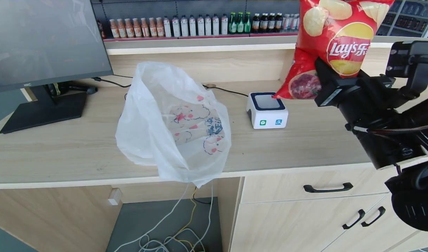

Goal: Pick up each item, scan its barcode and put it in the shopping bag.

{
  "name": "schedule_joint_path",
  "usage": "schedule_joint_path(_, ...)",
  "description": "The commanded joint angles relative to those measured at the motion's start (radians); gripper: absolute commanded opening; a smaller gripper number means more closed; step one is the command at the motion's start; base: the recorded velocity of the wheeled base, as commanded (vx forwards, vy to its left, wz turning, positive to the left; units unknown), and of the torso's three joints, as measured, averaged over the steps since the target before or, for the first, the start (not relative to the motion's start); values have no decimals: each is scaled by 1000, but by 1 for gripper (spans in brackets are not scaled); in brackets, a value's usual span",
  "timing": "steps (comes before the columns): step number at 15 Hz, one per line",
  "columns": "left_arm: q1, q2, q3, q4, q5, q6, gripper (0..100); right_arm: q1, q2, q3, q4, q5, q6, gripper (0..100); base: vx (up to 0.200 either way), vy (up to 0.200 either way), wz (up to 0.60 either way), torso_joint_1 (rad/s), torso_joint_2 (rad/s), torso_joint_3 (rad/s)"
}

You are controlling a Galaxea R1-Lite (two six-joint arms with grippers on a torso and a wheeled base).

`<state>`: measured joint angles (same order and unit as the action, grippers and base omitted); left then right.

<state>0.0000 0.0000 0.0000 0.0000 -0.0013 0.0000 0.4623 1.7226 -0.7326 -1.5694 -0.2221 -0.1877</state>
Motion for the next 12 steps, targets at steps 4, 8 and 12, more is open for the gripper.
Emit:
schedule_joint_path(4, 0, 0, 0, 0, 0, 0, 100, 1, 143, -79, 3, 18, -24, 0, 0, 0, 0, 0, 0, 0)
schedule_joint_path(8, 0, 0, 0, 0, 0, 0, 100, 1, 170, -77, 3, 18, -26, 0, 0, 0, 0, 0, 0, 0)
schedule_joint_path(12, 0, 0, 0, 0, 0, 0, 100, 1, 209, -64, 3, 15, -26, 0, 0, 0, 0, 0, 0, 0)
